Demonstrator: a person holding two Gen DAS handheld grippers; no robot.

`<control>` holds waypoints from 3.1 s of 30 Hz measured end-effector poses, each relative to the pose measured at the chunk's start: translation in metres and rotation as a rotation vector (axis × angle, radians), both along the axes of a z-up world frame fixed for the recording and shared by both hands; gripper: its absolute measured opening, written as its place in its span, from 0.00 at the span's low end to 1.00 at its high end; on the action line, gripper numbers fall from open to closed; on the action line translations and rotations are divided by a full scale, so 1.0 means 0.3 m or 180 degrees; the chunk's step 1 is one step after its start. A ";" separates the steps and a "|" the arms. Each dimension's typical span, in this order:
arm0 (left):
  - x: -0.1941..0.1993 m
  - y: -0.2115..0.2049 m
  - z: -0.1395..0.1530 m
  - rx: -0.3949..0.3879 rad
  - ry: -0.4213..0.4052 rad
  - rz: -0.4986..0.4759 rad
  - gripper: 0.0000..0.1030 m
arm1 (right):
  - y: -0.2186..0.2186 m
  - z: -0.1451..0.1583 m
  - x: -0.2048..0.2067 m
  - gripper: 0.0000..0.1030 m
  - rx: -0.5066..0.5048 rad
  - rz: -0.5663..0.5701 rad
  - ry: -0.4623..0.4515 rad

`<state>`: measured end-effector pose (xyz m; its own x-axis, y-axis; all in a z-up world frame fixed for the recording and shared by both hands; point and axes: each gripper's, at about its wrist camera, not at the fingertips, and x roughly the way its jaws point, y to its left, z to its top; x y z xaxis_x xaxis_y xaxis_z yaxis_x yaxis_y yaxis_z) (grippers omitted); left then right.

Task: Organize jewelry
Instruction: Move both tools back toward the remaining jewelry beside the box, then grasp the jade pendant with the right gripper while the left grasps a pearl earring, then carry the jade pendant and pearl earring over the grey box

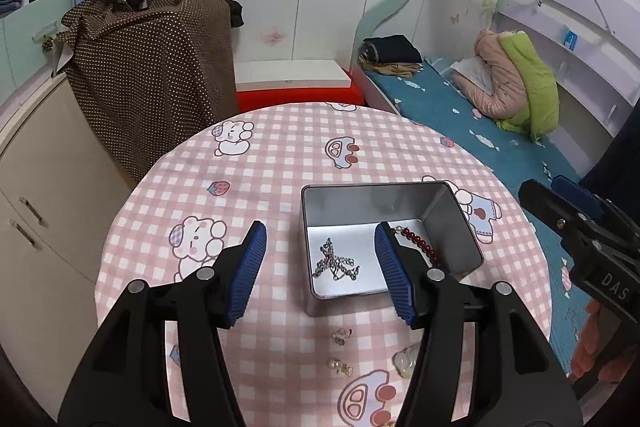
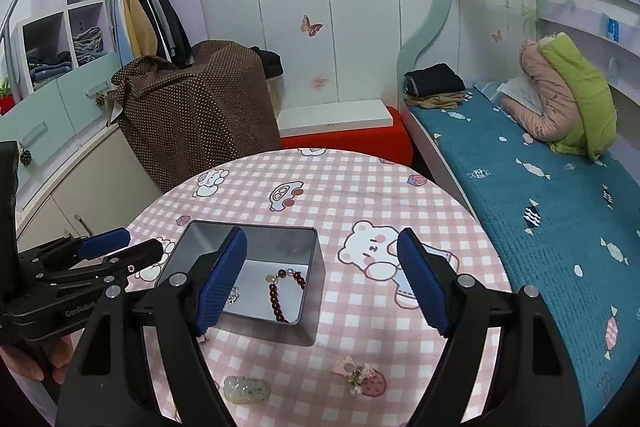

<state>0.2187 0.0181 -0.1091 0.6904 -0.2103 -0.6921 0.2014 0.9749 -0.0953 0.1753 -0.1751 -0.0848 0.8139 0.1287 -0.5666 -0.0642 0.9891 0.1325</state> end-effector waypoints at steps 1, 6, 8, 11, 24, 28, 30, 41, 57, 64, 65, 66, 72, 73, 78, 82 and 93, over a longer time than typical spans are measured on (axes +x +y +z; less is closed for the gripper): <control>-0.008 0.002 0.001 0.0001 0.0000 0.0006 0.56 | -0.001 0.002 -0.007 0.79 -0.0006 -0.0011 -0.0006; -0.060 0.018 0.003 0.0020 -0.0023 0.0029 0.66 | -0.015 0.004 -0.055 0.83 -0.0055 -0.0080 -0.0026; -0.084 0.028 -0.002 0.0029 -0.0030 0.0039 0.69 | -0.017 0.001 -0.078 0.89 -0.0095 -0.0084 -0.0042; -0.115 0.041 -0.010 0.0051 -0.0027 0.0044 0.79 | -0.014 -0.015 -0.108 0.91 -0.0163 -0.0088 -0.0015; -0.215 0.046 -0.202 0.0197 0.0268 -0.0155 0.89 | 0.019 -0.171 -0.191 0.92 -0.0278 0.0052 0.0287; -0.224 0.042 -0.243 0.0104 0.0278 -0.0264 0.89 | 0.035 -0.218 -0.211 0.92 -0.0268 0.0077 0.0348; -0.223 0.040 -0.258 0.0006 0.0268 -0.0306 0.89 | 0.040 -0.238 -0.216 0.92 -0.0243 0.0069 0.0378; -0.191 -0.008 -0.310 -0.0167 0.0248 -0.0497 0.63 | 0.032 -0.304 -0.211 0.92 -0.0261 -0.0168 0.0489; -0.209 0.011 -0.342 -0.0264 0.0198 -0.0638 0.10 | 0.134 -0.311 -0.186 0.92 -0.0320 0.0284 0.0541; -0.235 0.058 -0.318 -0.0395 0.0099 -0.0622 0.10 | 0.215 -0.323 -0.163 0.87 -0.0453 0.0489 0.0607; -0.239 0.066 -0.313 -0.0409 0.0087 -0.0612 0.10 | 0.225 -0.326 -0.158 0.87 -0.0479 0.0477 0.0615; -0.241 0.074 -0.307 -0.0422 0.0073 -0.0602 0.10 | 0.232 -0.328 -0.156 0.87 -0.0495 0.0480 0.0619; -0.254 0.102 -0.289 -0.0480 0.0004 -0.0530 0.10 | 0.276 -0.376 -0.132 0.66 -0.0522 0.0574 0.0795; -0.256 0.104 -0.291 -0.0486 0.0000 -0.0532 0.10 | 0.275 -0.378 -0.131 0.64 -0.0505 0.0553 0.0766; -0.257 0.104 -0.303 -0.0508 0.0028 -0.0525 0.10 | 0.280 -0.378 -0.134 0.40 -0.0506 0.0595 0.0730; -0.259 0.102 -0.298 -0.0526 0.0025 -0.0498 0.10 | 0.263 -0.374 -0.134 0.40 -0.0387 0.0553 0.0750; -0.246 0.098 -0.281 -0.0588 0.0026 -0.0383 0.10 | 0.209 -0.328 -0.150 0.40 -0.0335 0.0419 0.0649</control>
